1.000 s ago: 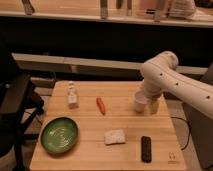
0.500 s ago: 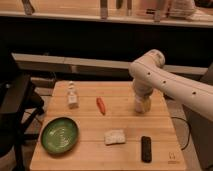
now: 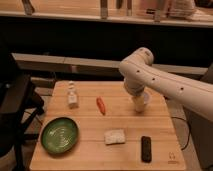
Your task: Drag the pepper across the table
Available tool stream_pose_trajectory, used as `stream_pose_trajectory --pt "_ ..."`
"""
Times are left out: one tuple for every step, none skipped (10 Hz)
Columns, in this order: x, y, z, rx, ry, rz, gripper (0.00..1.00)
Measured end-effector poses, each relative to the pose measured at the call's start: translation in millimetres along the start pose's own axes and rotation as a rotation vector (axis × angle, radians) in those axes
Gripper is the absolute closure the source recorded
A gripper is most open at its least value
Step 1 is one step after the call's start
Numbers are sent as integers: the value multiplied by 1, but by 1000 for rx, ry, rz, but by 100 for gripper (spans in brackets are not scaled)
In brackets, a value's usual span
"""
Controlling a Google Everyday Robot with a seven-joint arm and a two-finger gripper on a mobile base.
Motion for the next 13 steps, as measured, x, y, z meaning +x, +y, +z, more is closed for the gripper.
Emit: stream_pose_trajectory --pt "-1 -2 0 1 -1 -14 20" --pt "-4 -5 0 0 -6 -31 20" --pt "-9 -8 0 -2 -13 -51 20" --pt "-14 -13 -1 -1 -16 -75 20" --pt "-19 -18 -1 0 -20 -96 20" --pt "-19 -19 -2 -1 -23 -110 20" --pt "-18 -21 -2 0 -23 -123 20" --pt "-21 -23 -1 -1 -30 -140 20" --pt "-24 -26 0 -1 -34 -159 20" --pt "-27 -28 0 -1 -39 -172 20" --pt "-28 -31 0 0 -44 -187 20" --pt "-31 -33 1 1 -48 -201 20" --pt "-32 -35 1 1 -51 -211 20"
